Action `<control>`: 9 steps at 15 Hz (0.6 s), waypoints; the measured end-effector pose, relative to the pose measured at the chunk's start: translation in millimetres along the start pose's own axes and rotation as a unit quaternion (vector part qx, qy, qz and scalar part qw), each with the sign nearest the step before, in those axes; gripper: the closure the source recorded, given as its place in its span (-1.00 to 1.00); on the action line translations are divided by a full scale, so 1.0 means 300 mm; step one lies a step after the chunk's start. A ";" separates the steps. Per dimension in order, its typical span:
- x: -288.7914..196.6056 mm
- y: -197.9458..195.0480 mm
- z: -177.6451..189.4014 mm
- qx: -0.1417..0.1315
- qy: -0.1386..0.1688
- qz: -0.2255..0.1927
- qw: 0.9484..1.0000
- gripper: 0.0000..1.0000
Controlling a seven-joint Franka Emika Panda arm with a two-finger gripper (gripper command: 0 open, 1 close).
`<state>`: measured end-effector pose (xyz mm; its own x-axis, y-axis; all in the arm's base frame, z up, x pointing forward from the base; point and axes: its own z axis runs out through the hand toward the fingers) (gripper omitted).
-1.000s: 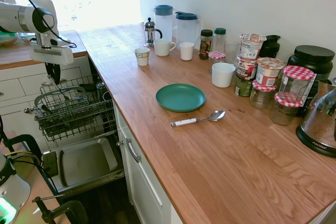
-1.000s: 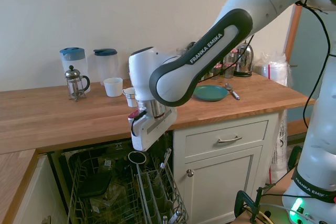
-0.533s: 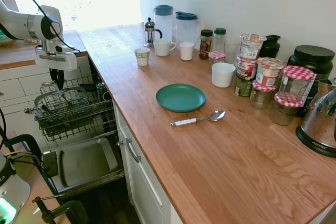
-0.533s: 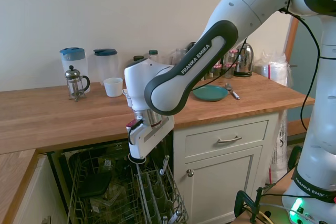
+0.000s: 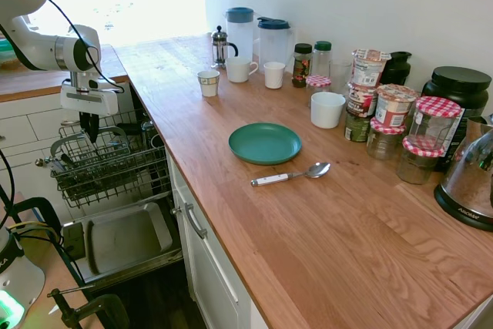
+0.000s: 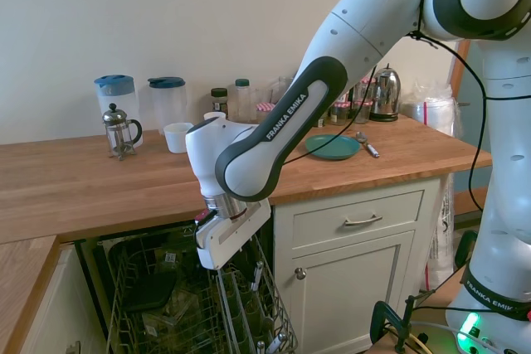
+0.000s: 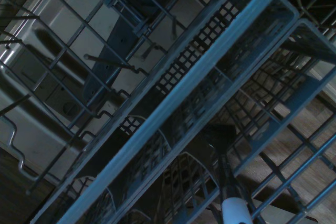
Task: Put the fork in the dishwasher
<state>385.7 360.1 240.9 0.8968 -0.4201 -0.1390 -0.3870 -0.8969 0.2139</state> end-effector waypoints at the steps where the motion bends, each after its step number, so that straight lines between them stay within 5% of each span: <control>1: 0.004 -0.005 0.001 0.000 0.000 0.001 1.000 -1.00; 9: -0.001 -0.008 0.005 -0.003 -0.002 0.000 1.000 -1.00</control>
<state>386.0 362.3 239.1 0.8958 -0.4210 -0.1424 -0.3861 -0.8959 0.2199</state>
